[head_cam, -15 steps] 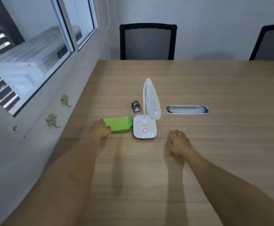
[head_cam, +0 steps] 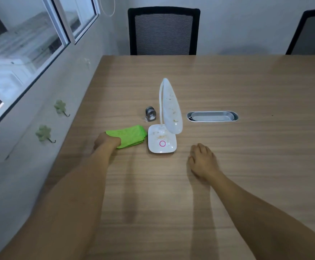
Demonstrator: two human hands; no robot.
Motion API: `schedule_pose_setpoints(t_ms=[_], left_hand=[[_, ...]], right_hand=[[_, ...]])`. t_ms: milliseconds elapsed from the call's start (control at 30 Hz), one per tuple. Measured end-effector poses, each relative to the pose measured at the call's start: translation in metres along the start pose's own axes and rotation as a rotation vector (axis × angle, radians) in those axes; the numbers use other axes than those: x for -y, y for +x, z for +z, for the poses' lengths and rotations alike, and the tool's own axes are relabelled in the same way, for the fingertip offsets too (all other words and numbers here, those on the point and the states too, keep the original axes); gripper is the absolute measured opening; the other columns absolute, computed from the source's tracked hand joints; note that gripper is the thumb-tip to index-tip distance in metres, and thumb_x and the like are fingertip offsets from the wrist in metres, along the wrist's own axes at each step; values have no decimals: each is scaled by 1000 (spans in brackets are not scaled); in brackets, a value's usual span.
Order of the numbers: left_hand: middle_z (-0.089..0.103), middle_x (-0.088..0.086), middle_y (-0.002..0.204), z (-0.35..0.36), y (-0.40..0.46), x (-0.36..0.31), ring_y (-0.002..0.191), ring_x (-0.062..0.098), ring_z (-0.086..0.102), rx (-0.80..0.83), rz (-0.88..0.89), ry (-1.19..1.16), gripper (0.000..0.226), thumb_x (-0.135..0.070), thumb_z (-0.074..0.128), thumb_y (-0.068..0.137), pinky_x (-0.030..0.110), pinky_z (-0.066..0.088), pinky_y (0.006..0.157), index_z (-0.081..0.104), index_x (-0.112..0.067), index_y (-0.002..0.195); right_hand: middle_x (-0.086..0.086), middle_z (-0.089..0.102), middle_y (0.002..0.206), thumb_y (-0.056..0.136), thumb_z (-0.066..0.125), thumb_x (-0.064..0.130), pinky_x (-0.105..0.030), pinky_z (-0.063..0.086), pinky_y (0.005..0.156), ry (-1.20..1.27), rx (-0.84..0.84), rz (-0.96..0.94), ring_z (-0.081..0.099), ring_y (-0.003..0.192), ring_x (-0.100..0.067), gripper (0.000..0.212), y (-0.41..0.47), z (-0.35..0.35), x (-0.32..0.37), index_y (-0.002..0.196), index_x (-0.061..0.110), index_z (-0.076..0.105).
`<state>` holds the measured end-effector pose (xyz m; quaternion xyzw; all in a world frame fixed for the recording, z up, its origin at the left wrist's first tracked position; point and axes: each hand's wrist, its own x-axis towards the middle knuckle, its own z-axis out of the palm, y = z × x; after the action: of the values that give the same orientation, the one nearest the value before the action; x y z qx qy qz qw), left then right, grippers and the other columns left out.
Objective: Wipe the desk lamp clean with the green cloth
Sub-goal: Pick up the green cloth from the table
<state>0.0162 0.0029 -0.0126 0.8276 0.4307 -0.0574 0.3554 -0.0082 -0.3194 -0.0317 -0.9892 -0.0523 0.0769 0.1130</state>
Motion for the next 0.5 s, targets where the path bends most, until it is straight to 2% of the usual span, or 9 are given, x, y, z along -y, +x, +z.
schedule_pose_setpoints(t_ms=[133, 200, 300, 333, 400, 500], left_hand=[[66, 16, 119, 2, 0, 3, 109, 33, 63, -36, -44, -96, 54, -26, 72, 60, 36, 52, 93, 66, -9, 111], [67, 15, 117, 2, 4, 7, 108, 32, 63, -20, -42, -222, 49, -23, 70, 65, 35, 52, 91, 66, -5, 110], [62, 10, 118, -9, -4, 7, 104, 27, 61, 117, -115, -582, 43, -10, 60, 76, 40, 54, 85, 57, -5, 119], [59, 9, 116, -13, -8, 7, 102, 24, 59, 143, -130, -689, 40, -4, 55, 83, 38, 53, 83, 53, -4, 123], [56, 13, 119, -22, -18, 6, 104, 22, 55, 175, -132, -795, 41, 2, 49, 89, 38, 51, 89, 47, -3, 131], [51, 17, 139, -40, -36, 5, 119, 26, 54, 194, -117, -882, 42, 4, 44, 92, 40, 44, 101, 44, -1, 135]], right_hand=[[-12, 30, 150, 95, 42, 30, -41, 26, 115, -3, 1, 1, 28, 137, -30, 46, 1, 0, 0, 137, 11, 36], [-12, 30, 150, 95, 43, 29, -41, 26, 115, 7, 13, 0, 28, 137, -31, 46, 1, -2, 1, 136, 11, 37], [-13, 29, 151, 95, 44, 28, -41, 25, 115, 16, 55, 5, 26, 138, -31, 45, 2, -5, 1, 136, 10, 37], [-13, 29, 151, 95, 44, 28, -41, 26, 115, 15, 69, 4, 26, 138, -31, 46, 2, -6, 1, 136, 10, 37], [-14, 28, 151, 94, 45, 27, -41, 26, 116, 24, 92, 2, 25, 139, -32, 47, -1, -8, 2, 137, 10, 36], [-14, 24, 154, 94, 45, 26, -40, 24, 117, 76, 97, 3, 22, 141, -32, 52, -7, -13, 7, 142, 11, 32]])
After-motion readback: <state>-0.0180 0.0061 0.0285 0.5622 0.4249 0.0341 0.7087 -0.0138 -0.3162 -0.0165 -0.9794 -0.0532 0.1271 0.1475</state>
